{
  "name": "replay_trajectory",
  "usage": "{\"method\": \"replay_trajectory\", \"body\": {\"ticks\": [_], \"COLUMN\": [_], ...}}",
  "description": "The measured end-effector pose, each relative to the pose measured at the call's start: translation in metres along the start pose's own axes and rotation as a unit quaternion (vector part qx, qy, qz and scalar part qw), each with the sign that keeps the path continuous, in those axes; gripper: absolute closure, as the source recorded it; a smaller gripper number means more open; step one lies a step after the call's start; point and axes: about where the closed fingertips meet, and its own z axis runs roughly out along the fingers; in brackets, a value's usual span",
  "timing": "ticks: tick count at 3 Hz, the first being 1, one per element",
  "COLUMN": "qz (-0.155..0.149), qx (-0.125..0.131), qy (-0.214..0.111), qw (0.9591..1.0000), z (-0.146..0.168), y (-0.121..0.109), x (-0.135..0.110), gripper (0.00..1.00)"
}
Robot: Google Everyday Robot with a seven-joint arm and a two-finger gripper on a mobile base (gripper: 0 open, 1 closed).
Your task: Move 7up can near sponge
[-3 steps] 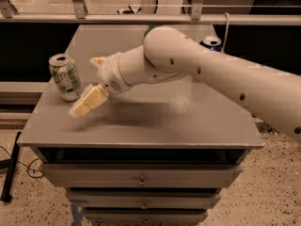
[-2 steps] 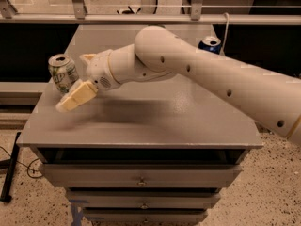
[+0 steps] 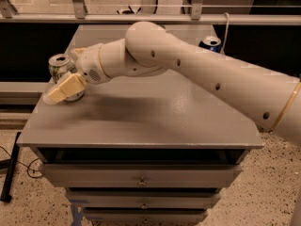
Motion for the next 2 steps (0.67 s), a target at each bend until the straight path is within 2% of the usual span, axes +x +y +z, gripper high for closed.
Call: {"method": "replay_trajectory", "body": {"ticks": [2], "qz": [-0.014], "qx": [0.025], "qy": [0.039], "qw": [0.9988], "z": [-0.0071], "y": [-0.0154], "x": [-0.0067], "gripper": [0.41]}}
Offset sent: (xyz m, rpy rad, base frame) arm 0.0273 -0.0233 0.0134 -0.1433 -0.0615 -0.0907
